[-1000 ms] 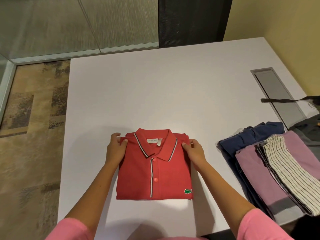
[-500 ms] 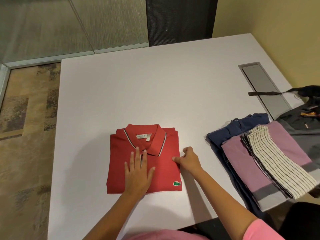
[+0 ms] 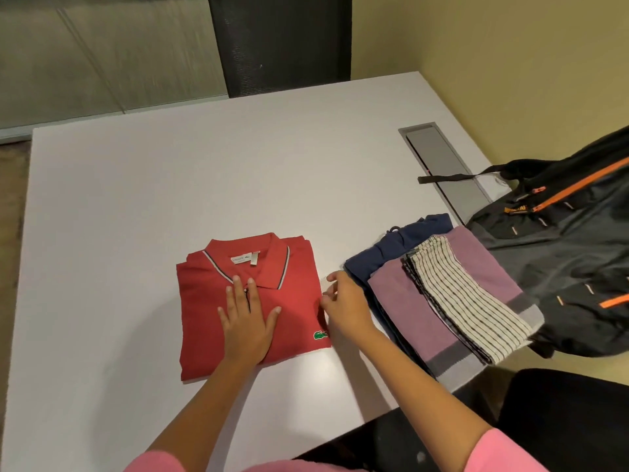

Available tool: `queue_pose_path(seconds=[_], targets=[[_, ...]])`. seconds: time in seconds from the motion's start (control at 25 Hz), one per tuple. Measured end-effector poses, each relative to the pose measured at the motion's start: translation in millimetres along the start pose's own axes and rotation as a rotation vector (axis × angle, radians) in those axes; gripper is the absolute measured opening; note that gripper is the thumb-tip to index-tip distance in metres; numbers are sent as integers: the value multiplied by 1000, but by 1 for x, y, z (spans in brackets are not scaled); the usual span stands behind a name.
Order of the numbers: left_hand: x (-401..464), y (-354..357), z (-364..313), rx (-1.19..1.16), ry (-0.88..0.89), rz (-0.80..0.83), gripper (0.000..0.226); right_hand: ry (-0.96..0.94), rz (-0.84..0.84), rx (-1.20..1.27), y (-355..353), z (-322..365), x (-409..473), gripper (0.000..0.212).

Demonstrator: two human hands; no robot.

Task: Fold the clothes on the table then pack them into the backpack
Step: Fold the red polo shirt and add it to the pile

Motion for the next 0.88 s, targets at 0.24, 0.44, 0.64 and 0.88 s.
queue_pose_path(seconds=[0.24, 0.44, 0.64, 0.88], targets=[[10, 4, -12, 6, -24, -5, 94, -97, -497, 35, -143, -31, 22, 22], [11, 5, -8, 10, -12, 3, 101, 339, -167, -303, -210, -107, 44, 58], [11, 3, -4, 30, 10, -14, 109, 341, 107, -167, -213, -120, 41, 89], [3, 2, 3, 26, 35, 11, 101, 310, 477, 33, -231, -90, 26, 69]])
Point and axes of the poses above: each hand's wrist, its own x-axis towards the middle knuckle, its own y-axis out of the palm, z = x × y, the point moved 3 cm from there along x, towards the middle knuckle, and after that the axes turned 9 degrees about y, right-handed, at the moved point
